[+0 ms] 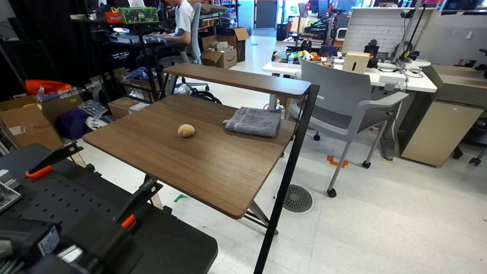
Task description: Move the cookie to the left, use the grey towel to wipe the tabletop
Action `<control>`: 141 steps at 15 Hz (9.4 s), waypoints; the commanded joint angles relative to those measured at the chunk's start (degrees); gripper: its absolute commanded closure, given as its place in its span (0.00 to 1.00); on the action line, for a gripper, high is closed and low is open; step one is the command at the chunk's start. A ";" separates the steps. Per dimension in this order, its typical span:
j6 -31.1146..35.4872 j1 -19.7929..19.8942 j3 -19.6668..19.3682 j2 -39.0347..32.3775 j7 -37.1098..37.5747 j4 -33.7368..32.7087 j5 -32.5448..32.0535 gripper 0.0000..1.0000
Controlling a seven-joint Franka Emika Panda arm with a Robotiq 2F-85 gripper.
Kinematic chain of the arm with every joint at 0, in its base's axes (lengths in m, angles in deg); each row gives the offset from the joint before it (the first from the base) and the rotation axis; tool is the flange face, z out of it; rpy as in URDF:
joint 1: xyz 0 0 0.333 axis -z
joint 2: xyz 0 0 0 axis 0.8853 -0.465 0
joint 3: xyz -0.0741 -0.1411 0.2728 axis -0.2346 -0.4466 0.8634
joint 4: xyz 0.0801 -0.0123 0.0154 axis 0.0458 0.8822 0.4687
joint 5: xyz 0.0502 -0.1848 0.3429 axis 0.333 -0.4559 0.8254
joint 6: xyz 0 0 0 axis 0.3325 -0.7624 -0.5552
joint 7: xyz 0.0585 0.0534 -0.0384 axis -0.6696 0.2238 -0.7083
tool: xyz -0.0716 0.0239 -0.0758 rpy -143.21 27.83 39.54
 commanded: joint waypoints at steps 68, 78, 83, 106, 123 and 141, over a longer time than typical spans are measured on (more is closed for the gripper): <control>12.61 -11.10 11.50 -76.51 26.70 -48.36 21.39 0.00; 12.43 -10.13 11.36 -77.90 27.27 -48.41 21.28 0.00; 12.41 -10.13 11.36 -77.90 27.30 -48.41 21.28 0.00; 33.04 -13.38 10.18 -76.13 38.98 -39.62 21.70 0.00; 50.88 -18.55 8.12 -77.73 43.68 -29.28 20.29 0.00; 48.50 -17.53 8.30 -68.52 42.39 -22.45 20.43 0.74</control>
